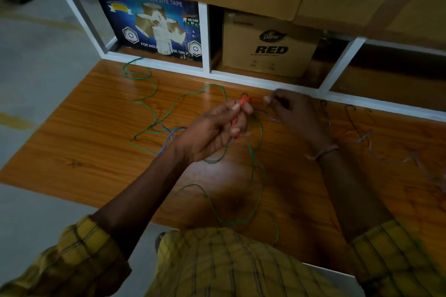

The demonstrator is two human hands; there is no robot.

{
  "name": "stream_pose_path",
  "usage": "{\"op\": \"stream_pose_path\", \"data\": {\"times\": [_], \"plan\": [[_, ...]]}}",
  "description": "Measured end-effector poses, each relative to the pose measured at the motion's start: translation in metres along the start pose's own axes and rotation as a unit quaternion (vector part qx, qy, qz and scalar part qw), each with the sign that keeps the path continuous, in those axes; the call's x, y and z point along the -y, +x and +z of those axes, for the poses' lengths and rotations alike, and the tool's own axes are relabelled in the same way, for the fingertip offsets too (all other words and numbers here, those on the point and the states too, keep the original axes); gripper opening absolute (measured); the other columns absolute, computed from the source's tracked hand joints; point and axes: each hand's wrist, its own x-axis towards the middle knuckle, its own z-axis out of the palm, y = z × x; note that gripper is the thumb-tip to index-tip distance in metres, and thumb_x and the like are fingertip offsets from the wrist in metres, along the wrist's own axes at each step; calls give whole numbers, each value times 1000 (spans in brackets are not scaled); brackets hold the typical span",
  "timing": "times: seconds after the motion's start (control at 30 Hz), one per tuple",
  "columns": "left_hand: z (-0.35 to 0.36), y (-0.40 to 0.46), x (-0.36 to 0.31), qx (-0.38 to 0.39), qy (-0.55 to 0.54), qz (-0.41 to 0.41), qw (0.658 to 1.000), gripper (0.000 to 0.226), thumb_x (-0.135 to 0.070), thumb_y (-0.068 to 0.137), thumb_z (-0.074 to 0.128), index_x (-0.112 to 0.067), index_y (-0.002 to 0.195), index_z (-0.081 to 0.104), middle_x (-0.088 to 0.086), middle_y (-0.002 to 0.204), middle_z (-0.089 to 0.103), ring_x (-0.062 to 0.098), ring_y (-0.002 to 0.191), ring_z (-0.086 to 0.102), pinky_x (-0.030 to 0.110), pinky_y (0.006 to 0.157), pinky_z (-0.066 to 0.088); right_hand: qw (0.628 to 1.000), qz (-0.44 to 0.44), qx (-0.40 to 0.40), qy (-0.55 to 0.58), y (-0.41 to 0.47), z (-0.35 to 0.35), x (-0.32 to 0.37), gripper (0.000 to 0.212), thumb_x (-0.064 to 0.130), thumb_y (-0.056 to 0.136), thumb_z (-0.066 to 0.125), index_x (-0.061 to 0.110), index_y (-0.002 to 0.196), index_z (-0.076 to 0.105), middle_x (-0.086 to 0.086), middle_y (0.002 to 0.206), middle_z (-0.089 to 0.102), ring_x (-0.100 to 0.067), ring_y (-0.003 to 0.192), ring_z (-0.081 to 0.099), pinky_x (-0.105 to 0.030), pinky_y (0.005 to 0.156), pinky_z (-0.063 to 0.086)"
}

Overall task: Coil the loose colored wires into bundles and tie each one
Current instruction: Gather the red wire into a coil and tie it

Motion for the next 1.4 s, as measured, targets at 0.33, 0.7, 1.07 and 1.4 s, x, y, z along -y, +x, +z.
{"op": "stream_pose_path", "data": {"times": [0.33,0.7,1.07,1.4], "plan": [[2,32,7,-68,-221,58,971,35,-20,116,25,-5,117,56,14,124,75,28,108,76,51,104,54,973,-48,208,-83,-66,24,-9,35,31,105,52,19,73,53,-4,53,60,-10,37,60,-39,44,49],[-12,54,22,-198,-4,81,977,23,-27,116,28,-14,120,46,17,142,62,42,115,70,47,98,56,903,-206,251,-280,-80,-18,27,26,43,91,58,30,111,66,0,73,68,-28,78,69,-29,62,38],[15,40,17,-32,189,-32,981,40,-26,116,32,6,136,46,25,131,67,52,84,68,41,77,57,978,-17,118,174,-3,-70,42,20,12,103,59,-5,96,66,-3,62,51,-25,54,47,-22,56,51],[17,26,4,37,-9,-3,999,39,-19,115,25,1,135,51,30,129,58,7,44,39,29,52,20,987,93,21,131,24,-23,-24,26,25,99,68,0,99,67,-4,68,54,-6,46,41,-21,41,34]]}}
